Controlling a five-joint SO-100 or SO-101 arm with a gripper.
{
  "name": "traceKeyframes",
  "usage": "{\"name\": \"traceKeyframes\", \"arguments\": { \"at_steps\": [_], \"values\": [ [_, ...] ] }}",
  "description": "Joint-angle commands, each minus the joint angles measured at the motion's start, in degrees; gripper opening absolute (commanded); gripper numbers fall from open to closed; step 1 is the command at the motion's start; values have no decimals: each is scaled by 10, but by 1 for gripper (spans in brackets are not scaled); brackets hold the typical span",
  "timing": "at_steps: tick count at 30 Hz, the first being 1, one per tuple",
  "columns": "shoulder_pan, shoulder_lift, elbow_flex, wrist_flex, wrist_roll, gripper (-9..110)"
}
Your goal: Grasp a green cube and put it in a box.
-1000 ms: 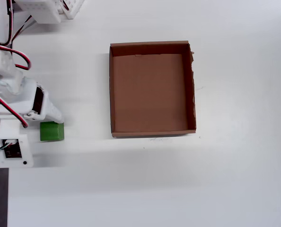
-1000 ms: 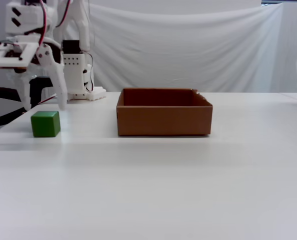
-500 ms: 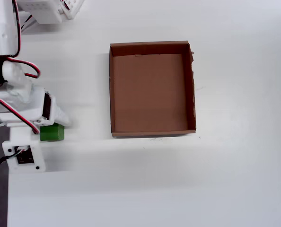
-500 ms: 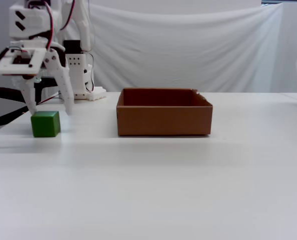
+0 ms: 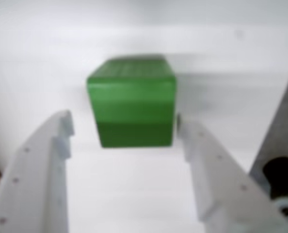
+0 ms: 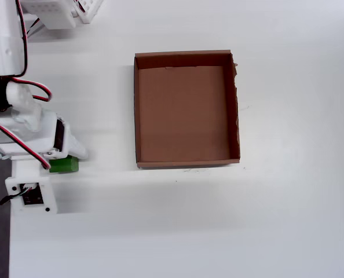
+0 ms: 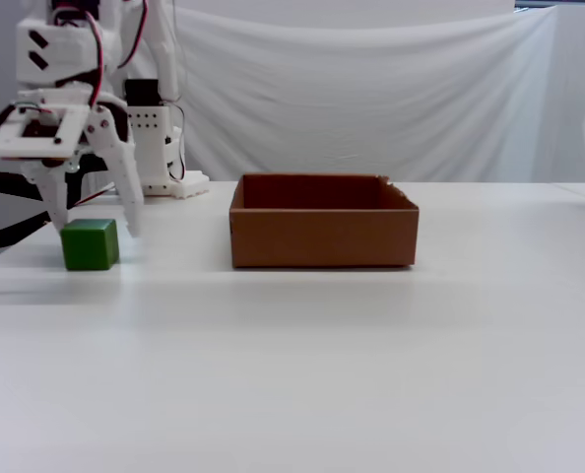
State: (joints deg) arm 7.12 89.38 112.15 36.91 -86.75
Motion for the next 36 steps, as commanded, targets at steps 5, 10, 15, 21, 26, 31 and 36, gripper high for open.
{"name": "traceKeyframes", "arguments": {
  "at_steps": [5,10,15,21,26,31,36],
  "values": [
    [-5,-3,-25,-36,-6,27],
    [-4,-13,-33,-40,-7,26],
    [-5,-25,-33,-41,-8,26],
    [-10,-25,-33,-35,-6,23],
    [-10,-32,-34,-40,-6,21],
    [-10,-33,-38,-37,-6,21],
    [-10,-33,-39,-40,-6,19]
  ]
}}
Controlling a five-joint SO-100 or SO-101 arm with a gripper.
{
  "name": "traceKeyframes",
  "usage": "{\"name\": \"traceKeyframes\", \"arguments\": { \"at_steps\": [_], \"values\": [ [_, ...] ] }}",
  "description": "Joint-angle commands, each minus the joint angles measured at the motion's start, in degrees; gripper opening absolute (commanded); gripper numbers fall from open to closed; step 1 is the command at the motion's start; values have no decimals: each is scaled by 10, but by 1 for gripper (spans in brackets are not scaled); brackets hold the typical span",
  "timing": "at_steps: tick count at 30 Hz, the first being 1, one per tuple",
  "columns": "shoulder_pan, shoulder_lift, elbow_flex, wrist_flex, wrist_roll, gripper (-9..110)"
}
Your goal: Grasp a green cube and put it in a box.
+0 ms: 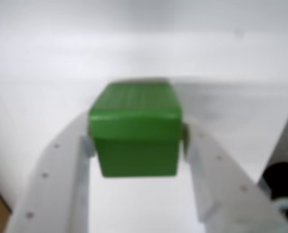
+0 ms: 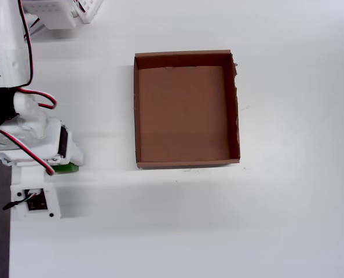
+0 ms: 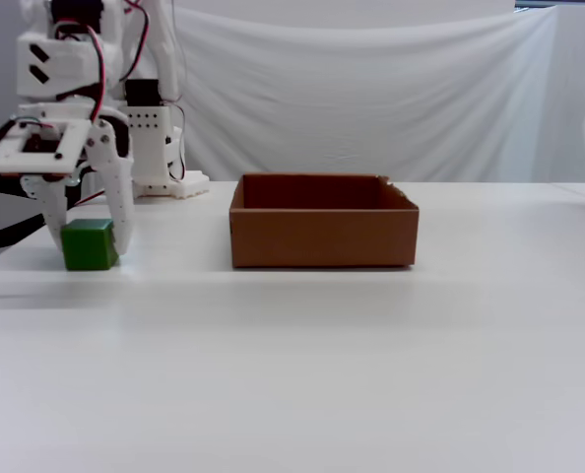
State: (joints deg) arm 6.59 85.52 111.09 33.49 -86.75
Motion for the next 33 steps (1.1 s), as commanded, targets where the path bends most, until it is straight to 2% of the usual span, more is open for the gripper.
{"name": "traceKeyframes", "arguments": {
  "at_steps": [1,23,33],
  "values": [
    [-4,5,-28,-6,-6,19],
    [-2,11,-25,-9,-4,14],
    [-18,71,-20,43,27,14]
  ]
}}
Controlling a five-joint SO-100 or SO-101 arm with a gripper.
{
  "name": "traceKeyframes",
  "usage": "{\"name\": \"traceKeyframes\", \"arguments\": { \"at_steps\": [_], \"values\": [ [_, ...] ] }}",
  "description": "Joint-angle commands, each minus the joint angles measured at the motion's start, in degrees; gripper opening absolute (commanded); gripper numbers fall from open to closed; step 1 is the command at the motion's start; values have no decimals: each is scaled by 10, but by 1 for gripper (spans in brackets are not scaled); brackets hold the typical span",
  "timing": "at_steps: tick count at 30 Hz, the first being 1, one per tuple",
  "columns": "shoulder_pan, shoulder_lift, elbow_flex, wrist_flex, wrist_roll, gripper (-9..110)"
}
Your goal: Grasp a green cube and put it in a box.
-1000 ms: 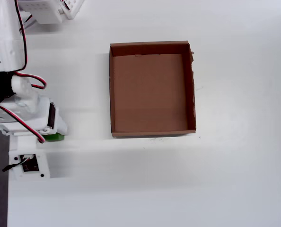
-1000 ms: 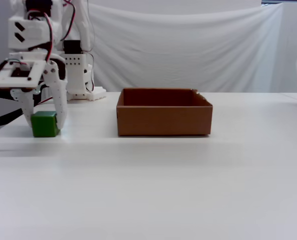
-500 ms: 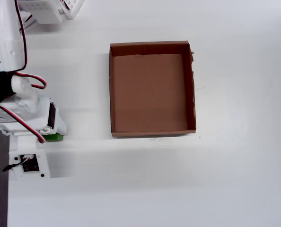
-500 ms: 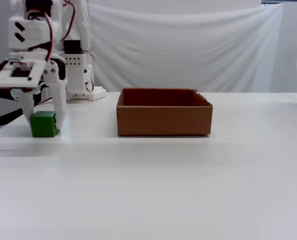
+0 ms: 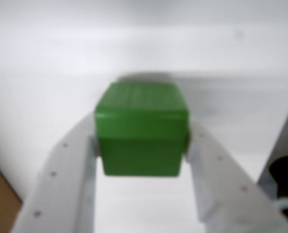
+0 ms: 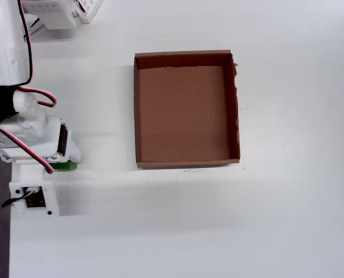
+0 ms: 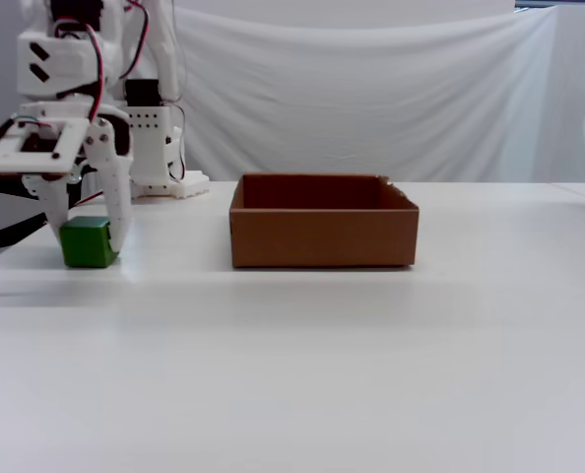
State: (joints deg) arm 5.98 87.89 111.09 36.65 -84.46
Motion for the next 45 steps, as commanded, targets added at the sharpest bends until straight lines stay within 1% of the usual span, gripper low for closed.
{"name": "traceKeyframes", "arguments": {
  "at_steps": [1,7,15,20,28,37,45],
  "values": [
    [-17,54,-20,19,11,14],
    [-57,91,-30,79,51,14],
    [-141,124,-63,199,102,14],
    [-194,130,-74,232,132,14],
    [-306,121,-106,298,210,14],
    [-396,47,-183,320,273,14],
    [-423,-47,-274,319,288,14]
  ]
}}
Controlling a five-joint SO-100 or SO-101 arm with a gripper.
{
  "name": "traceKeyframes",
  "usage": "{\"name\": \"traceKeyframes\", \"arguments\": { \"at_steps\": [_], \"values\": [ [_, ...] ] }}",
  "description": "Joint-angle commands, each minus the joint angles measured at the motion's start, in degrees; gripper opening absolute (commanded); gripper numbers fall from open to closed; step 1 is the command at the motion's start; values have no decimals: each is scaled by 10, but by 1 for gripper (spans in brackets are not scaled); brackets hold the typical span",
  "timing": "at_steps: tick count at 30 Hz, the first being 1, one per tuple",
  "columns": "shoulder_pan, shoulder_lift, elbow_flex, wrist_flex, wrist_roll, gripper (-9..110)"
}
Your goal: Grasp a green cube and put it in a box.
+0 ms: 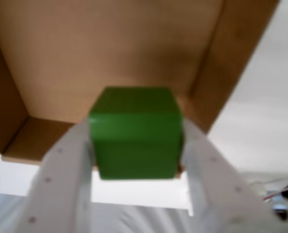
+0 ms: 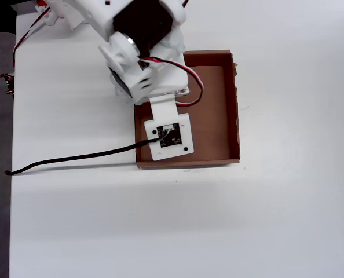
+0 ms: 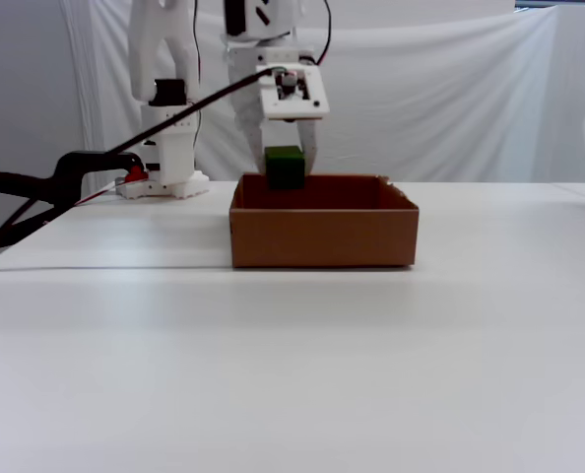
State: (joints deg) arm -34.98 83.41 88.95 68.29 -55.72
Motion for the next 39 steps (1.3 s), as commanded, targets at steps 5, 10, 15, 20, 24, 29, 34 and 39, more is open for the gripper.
{"name": "traceKeyframes", "arguments": {
  "at_steps": [5,10,15,20,24,29,34,39],
  "values": [
    [-23,-53,-101,1,2,14],
    [-31,-106,-128,-12,2,14],
    [-36,-173,-158,-16,2,14],
    [-38,-218,-183,-26,2,14],
    [-41,-235,-190,-32,2,14],
    [-43,-233,-193,-24,2,18],
    [-30,-193,-183,-14,-3,22],
    [0,-115,-168,6,-4,22]
  ]
}}
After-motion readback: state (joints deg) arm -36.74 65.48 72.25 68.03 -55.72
